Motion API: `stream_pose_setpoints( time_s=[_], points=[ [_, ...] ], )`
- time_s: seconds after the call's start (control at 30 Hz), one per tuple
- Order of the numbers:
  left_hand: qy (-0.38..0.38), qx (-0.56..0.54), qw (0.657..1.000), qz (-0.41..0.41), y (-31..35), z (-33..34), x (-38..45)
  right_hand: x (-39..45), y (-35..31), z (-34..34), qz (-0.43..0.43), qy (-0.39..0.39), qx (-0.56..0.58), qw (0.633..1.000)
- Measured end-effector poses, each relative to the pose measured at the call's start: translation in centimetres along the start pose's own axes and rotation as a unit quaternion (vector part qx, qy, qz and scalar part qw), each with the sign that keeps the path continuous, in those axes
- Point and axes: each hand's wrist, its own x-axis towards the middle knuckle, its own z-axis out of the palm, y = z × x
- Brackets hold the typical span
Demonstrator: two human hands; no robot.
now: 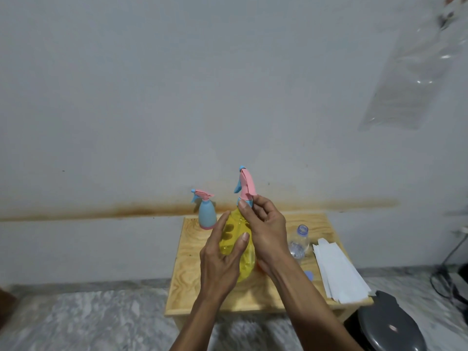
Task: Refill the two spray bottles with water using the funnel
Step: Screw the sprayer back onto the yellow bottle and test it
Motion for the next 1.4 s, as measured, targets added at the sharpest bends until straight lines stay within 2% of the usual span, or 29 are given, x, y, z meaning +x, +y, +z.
stream_pose_setpoints(
  time_s=[0.47,0.9,1.07,1.2,1.4],
  points=[
    [0.032,-0.058,0.998,-0.011,0.1,1.8,2.0,2.0,-1.0,-0.3,0.022,-0.019,0.008,1.0],
    [0.034,-0.061,0.998,-0.006,0.0,1.0,2.6,2.1,-0.9,0.4,-0.005,-0.02,0.002,1.0],
    [0.027,-0.061,0.998,-0.007,0.1,0.2,2.7,1.9,-0.5,0.9,0.014,-0.042,0.01,0.999],
    [0.024,-0.048,0.999,-0.009,-0.3,-0.3,2.3,1.6,0.1,0.9,-0.014,-0.031,-0.025,0.999],
    [0.029,-0.053,0.998,-0.014,-0.1,-0.6,2.0,1.3,0.2,1.3,0.017,-0.033,-0.019,0.999]
  ],
)
